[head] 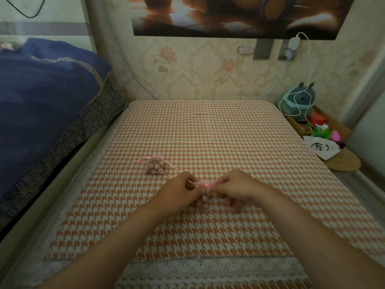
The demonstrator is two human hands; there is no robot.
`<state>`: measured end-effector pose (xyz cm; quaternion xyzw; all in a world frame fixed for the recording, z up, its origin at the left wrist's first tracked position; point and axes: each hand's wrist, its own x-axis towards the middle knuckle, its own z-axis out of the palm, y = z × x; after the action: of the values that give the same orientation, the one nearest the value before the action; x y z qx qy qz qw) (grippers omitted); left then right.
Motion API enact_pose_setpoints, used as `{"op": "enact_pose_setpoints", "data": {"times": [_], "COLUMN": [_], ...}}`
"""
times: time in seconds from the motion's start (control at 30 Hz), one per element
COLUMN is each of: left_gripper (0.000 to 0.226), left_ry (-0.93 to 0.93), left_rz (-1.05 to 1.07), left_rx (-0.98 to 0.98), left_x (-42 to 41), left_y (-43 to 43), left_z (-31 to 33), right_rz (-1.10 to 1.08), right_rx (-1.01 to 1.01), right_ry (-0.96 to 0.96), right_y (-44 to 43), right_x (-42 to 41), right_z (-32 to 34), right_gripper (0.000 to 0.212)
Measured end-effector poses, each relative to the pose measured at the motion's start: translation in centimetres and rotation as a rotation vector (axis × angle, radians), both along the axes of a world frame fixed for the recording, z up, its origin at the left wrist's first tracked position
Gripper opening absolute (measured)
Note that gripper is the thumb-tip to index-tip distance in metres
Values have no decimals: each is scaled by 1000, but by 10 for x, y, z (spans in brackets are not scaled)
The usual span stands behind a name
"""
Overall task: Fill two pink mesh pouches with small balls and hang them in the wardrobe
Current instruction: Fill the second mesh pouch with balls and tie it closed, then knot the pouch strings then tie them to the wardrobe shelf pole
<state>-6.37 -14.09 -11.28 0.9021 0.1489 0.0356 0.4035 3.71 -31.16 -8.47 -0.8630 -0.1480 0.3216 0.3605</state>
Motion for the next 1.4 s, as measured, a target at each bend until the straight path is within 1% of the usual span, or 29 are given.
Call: {"op": "enact_pose_setpoints", "data": {"times": [0.07, 0.1, 0.13, 0.2, 0.27, 0.33, 0.43, 0.5, 0.6, 0.73, 0.83, 0.9, 0.97, 1.03, 1.13, 1.23, 1.33, 1.4], "left_gripper": [40, 44, 45, 37, 27, 25, 27, 24, 26, 30, 41, 45, 42, 40, 37, 39, 41, 33], "left_ry": [74, 89, 82, 27, -38, -86, -125, -123, -85, -36, -45, -64, -91, -113, -139, -171, -107, -84], "left_rz": [-103, -132, -139, -92, -25, 48, 139, 152, 106, 62, 90, 118, 164, 222, 333, 444, 512, 455], "left_rx": [19, 49, 78, 93, 65, 39, -34, -64, -52, 0, 71, 99, 143, 194, 264, 325, 264, 150], "left_x": [-1, -1, 0, 5, 11, 19, 32, 41, 51, 55, 52, 46, 37, 28, 15, 3, -4, -4], "left_y": [3, 4, 4, 1, -6, -15, -24, -29, -36, -38, -27, -14, 2, 20, 48, 79, 102, 111], "left_z": [3, 3, 2, -1, -5, -7, -7, -7, -7, -5, 1, 6, 13, 15, 15, 11, 5, -1], "right_rz": [42, 55, 56, 36, 19, -17, -96, -132, -87, -43, -69, -114, -113, -63, 39, 127, 140, 94], "right_rx": [-102, -139, -148, -92, 5, 92, 169, 174, 72, -28, -147, -111, 9, 87, 117, 139, 165, 191], "right_ry": [0, -7, -3, 35, 77, 65, -35, -107, -247, -290, -480, -536, -494, -497, -499, -425, -354, -270], "right_y": [-5, -6, -6, -5, -4, -3, -6, -8, -12, -13, -8, 0, 15, 34, 67, 101, 129, 146], "right_x": [-2, -4, -7, -11, -11, -9, 1, 9, 16, 20, 16, 12, 4, -4, -21, -34, -43, -44], "right_z": [7, 9, 9, 8, 3, -1, -4, -8, -12, -10, 1, 9, 13, 13, 12, 10, 6, 0], "right_gripper": [40, 46, 48, 39, 27, 22, 10, 10, 18, 28, 31, 27, 23, 26, 29, 39, 46, 48]}}
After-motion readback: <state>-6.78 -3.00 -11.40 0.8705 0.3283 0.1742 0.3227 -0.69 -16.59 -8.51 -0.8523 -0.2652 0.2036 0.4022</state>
